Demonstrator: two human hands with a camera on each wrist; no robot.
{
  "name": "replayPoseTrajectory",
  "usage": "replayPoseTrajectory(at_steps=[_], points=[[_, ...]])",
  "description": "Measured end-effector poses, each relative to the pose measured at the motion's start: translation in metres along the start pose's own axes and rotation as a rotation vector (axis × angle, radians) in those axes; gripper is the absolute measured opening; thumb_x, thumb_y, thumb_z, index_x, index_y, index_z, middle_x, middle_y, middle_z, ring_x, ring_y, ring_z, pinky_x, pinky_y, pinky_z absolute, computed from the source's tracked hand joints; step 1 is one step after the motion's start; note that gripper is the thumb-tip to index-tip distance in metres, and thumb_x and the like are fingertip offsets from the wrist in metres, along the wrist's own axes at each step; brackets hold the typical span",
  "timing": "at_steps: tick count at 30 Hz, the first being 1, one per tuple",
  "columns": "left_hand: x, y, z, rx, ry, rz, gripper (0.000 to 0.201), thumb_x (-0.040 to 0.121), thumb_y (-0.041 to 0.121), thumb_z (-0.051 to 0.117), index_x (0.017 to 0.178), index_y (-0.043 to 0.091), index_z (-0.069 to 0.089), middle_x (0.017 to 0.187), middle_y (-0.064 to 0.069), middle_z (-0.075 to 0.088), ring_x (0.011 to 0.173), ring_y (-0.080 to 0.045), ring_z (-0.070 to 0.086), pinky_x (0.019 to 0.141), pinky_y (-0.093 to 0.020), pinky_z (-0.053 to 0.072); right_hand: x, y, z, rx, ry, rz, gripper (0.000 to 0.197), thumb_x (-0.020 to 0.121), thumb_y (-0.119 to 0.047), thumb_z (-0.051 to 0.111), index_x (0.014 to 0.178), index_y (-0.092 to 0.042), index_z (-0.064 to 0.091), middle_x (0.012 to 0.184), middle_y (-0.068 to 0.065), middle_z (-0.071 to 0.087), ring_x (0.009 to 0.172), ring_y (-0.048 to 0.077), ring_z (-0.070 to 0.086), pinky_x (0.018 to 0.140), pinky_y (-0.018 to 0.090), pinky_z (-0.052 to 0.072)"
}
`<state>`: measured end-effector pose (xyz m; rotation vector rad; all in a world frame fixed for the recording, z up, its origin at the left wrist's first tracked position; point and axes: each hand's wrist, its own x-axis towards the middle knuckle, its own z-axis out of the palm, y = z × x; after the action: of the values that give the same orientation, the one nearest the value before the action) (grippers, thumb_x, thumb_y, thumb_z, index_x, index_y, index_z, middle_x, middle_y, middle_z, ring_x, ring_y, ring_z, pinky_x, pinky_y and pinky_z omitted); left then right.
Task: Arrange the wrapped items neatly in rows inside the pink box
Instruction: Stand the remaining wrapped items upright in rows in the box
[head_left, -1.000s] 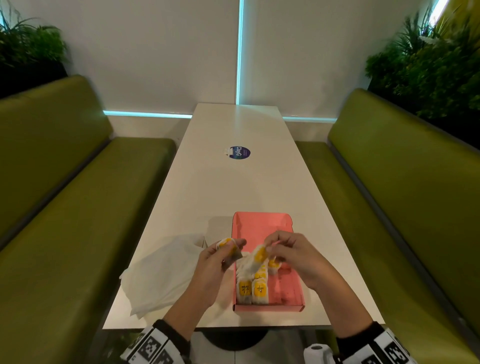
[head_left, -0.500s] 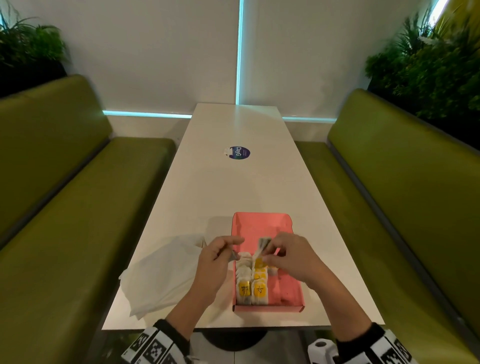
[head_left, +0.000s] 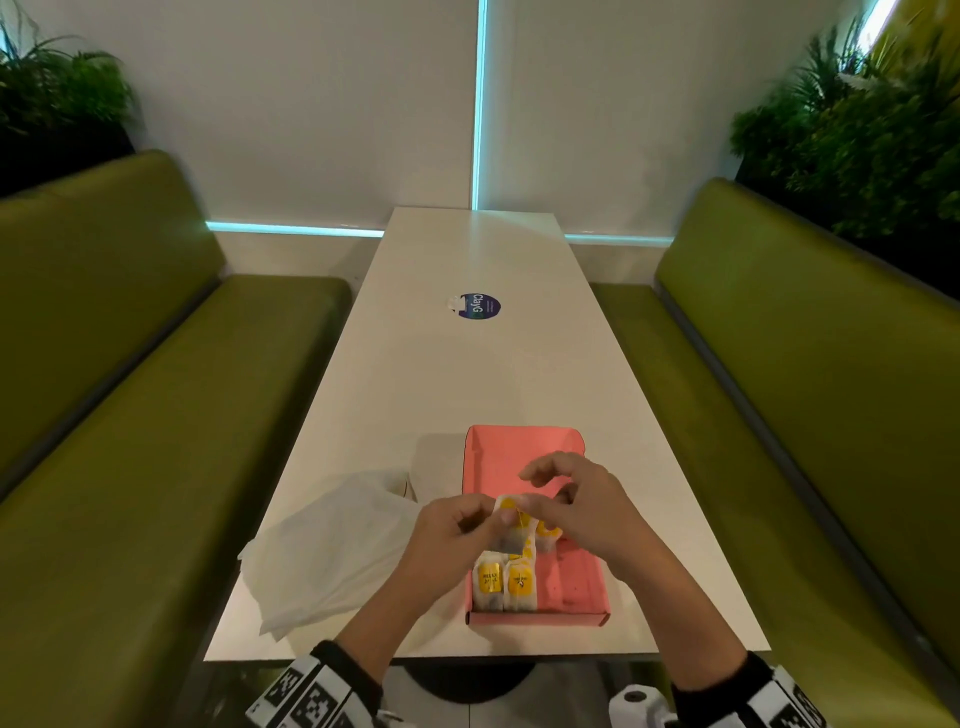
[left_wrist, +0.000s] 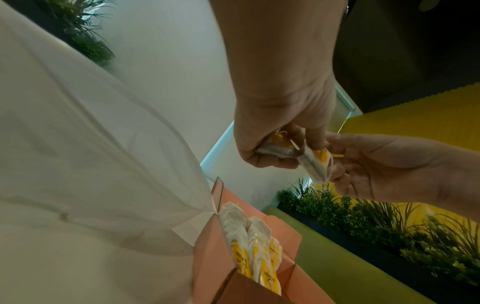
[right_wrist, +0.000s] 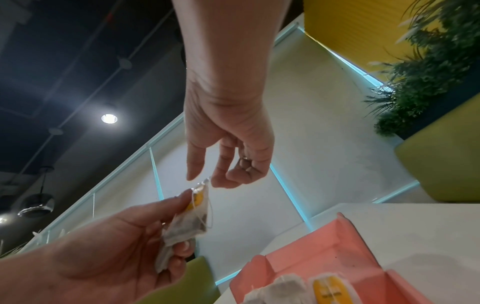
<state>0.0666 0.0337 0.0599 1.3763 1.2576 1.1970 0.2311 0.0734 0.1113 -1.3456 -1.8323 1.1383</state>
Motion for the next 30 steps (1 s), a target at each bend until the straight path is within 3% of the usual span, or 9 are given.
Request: replayPoseTrajectory(at_steps=[3, 7, 14, 17, 20, 22, 25, 28, 30], points=[[0.0, 0.002, -0.001, -0.058, 0.055, -0.011, 0.018, 0.079, 0.036, 0.062, 0.081, 0.022, 0.074, 0.072, -0.005, 0.069, 0.068, -0.009, 0.061, 0.065, -0.018, 0.049, -0.002, 0.002, -0.002, 0.01, -0.044, 0.016, 0.034, 0.066, -0.029, 0.083, 0.091, -0.026, 0.059, 0.1, -0.009, 0.058, 0.066, 0.01, 0.05, 0.058, 0.022, 0.043], [0.002, 0.001, 0.0, -0.121, 0.127, -0.04, 0.013, 0.085, 0.02, 0.063, 0.08, 0.013, 0.072, 0.07, -0.009, 0.066, 0.066, -0.01, 0.058, 0.063, -0.018, 0.049, -0.005, 0.007, 0.003, -0.124, -0.07, -0.02, 0.035, 0.062, -0.029, 0.085, 0.081, -0.027, 0.056, 0.099, -0.009, 0.053, 0.066, 0.007, 0.055, 0.057, 0.015, 0.045], [0.003, 0.005, 0.002, -0.211, 0.175, -0.026, 0.014, 0.09, 0.01, 0.058, 0.086, 0.002, 0.069, 0.06, 0.008, 0.064, 0.056, 0.002, 0.056, 0.054, -0.01, 0.044, -0.005, 0.013, 0.017, -0.092, 0.056, -0.135, 0.02, 0.081, -0.015, 0.071, 0.069, -0.029, 0.063, 0.091, -0.007, 0.058, 0.073, 0.008, 0.057, 0.065, 0.008, 0.044], [0.002, 0.004, 0.002, -0.2, 0.19, -0.013, 0.013, 0.09, 0.011, 0.058, 0.088, 0.005, 0.069, 0.059, 0.011, 0.064, 0.057, 0.003, 0.056, 0.054, -0.01, 0.044, -0.004, 0.014, 0.012, -0.005, 0.106, -0.12, 0.022, 0.083, -0.013, 0.069, 0.069, -0.029, 0.065, 0.092, -0.001, 0.061, 0.064, 0.014, 0.058, 0.061, 0.015, 0.048], [0.002, 0.002, 0.001, -0.176, 0.205, -0.013, 0.013, 0.09, 0.011, 0.058, 0.088, 0.007, 0.071, 0.061, 0.009, 0.066, 0.059, 0.001, 0.059, 0.056, -0.01, 0.044, -0.006, 0.012, 0.009, 0.046, 0.071, -0.145, 0.016, 0.081, -0.012, 0.07, 0.072, -0.025, 0.068, 0.096, -0.004, 0.06, 0.07, 0.01, 0.059, 0.068, 0.026, 0.053], [0.002, -0.001, 0.001, -0.152, 0.216, 0.0, 0.013, 0.089, 0.012, 0.059, 0.09, 0.009, 0.072, 0.068, 0.002, 0.07, 0.066, -0.006, 0.064, 0.06, -0.014, 0.048, -0.008, 0.008, 0.009, 0.073, -0.033, -0.144, 0.011, 0.081, -0.012, 0.07, 0.074, -0.02, 0.069, 0.1, -0.007, 0.056, 0.07, 0.002, 0.056, 0.067, 0.018, 0.05], [0.001, -0.004, 0.002, -0.117, 0.24, 0.06, 0.011, 0.087, 0.015, 0.061, 0.089, 0.013, 0.072, 0.069, -0.003, 0.071, 0.067, -0.013, 0.067, 0.064, -0.021, 0.054, -0.01, 0.004, 0.01, -0.002, -0.145, -0.083, 0.012, 0.084, -0.02, 0.068, 0.071, -0.021, 0.07, 0.105, -0.009, 0.051, 0.069, 0.002, 0.053, 0.066, 0.013, 0.046], [0.001, -0.007, 0.001, 0.035, 0.317, 0.148, 0.007, 0.084, 0.018, 0.065, 0.083, 0.021, 0.071, 0.06, 0.005, 0.064, 0.056, -0.002, 0.055, 0.057, -0.014, 0.047, -0.006, 0.006, 0.012, -0.052, -0.058, -0.011, 0.024, 0.088, -0.022, 0.062, 0.065, -0.02, 0.07, 0.101, -0.004, 0.052, 0.071, 0.002, 0.054, 0.063, 0.011, 0.044], [0.002, -0.008, 0.002, 0.087, 0.342, 0.207, 0.006, 0.081, 0.019, 0.068, 0.085, 0.018, 0.072, 0.066, 0.013, 0.067, 0.062, 0.0, 0.059, 0.059, -0.009, 0.045, -0.003, 0.008, 0.013, -0.21, -0.015, -0.023, 0.022, 0.087, -0.023, 0.063, 0.068, -0.019, 0.073, 0.097, -0.005, 0.053, 0.075, 0.002, 0.052, 0.063, 0.009, 0.039]])
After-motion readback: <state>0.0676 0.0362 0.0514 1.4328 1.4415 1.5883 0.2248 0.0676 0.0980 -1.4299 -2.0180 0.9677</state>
